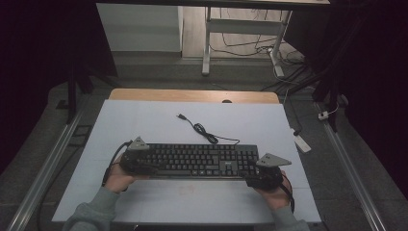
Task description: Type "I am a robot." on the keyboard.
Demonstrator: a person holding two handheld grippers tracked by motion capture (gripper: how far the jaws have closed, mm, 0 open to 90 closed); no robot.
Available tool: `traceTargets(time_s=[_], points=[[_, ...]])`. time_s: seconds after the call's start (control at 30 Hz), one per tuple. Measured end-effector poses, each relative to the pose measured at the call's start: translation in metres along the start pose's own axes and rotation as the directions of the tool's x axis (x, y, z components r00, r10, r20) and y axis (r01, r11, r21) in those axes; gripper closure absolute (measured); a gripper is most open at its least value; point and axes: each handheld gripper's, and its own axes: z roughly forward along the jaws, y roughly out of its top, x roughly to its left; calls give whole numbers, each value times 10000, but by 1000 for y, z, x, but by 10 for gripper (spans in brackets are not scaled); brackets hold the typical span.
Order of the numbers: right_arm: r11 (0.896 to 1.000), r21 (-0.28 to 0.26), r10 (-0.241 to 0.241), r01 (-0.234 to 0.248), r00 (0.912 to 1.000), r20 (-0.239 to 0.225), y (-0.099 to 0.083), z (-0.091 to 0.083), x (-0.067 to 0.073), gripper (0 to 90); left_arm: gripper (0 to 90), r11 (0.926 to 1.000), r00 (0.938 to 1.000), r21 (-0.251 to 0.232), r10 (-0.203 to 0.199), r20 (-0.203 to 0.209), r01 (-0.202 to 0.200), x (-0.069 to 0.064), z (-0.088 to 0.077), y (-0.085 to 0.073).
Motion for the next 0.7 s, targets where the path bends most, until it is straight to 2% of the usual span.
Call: traceTargets(time_s=[0.03,0.27,0.7], points=[[10000,53,-28,27,9999,105,0,-1,0,391,253,10000,10000,17,11,-5,-11,0,0,0],[10000,33,-54,54,10000,3,2,0,1,392,252,10000,10000,-6,28,11,-28,-1,0,0],[9993,-358,-97,83,9992,-398,14,4,12,407,247,9997,9998,124,193,29,-193,-2,2,0]])
